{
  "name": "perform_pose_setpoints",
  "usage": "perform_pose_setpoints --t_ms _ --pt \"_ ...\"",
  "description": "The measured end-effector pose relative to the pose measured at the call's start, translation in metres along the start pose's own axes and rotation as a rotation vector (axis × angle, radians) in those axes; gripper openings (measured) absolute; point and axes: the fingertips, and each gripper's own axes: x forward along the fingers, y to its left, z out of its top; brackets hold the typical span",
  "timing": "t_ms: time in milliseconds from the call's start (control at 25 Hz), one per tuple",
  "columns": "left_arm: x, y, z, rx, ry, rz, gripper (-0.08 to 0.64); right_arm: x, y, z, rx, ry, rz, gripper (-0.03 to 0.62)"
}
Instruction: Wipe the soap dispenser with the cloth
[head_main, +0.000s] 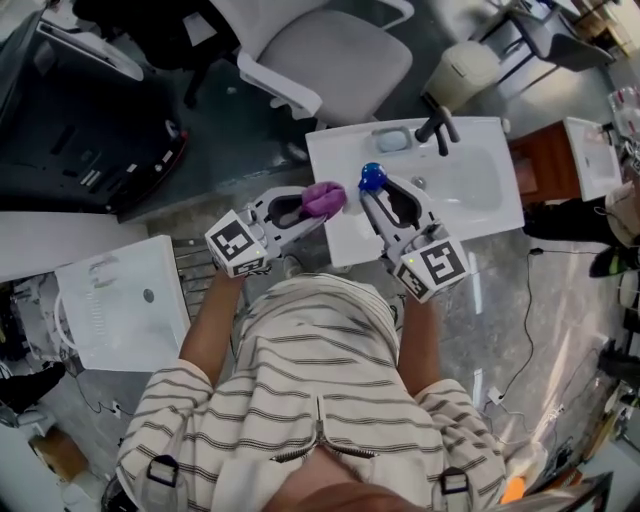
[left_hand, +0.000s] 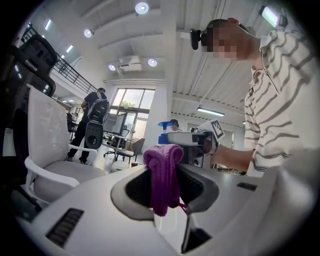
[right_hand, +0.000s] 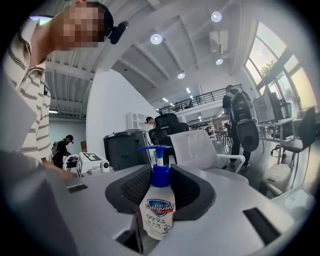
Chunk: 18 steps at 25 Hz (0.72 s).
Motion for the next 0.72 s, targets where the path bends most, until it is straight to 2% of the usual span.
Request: perform_pose_setpoints --t_ms 240,480,720 --pt "-0.012 0.022 -0.01 -0.001 0.021 0.207 0.117 0.021 -0.029 -0.027 -0.006 0.029 -0.117 0.135" --pt "-0.035 0.035 -0.017 -0.046 0.031 0.327 0.117 0.056 -0.053 -0.069 0.019 0.078 -0.206 0.134" --pt "-0.046 0.04 -0.028 -0.063 0.048 0.407 0.118 0.09 -0.072 -0.111 0.014 0.129 -0.257 0.133"
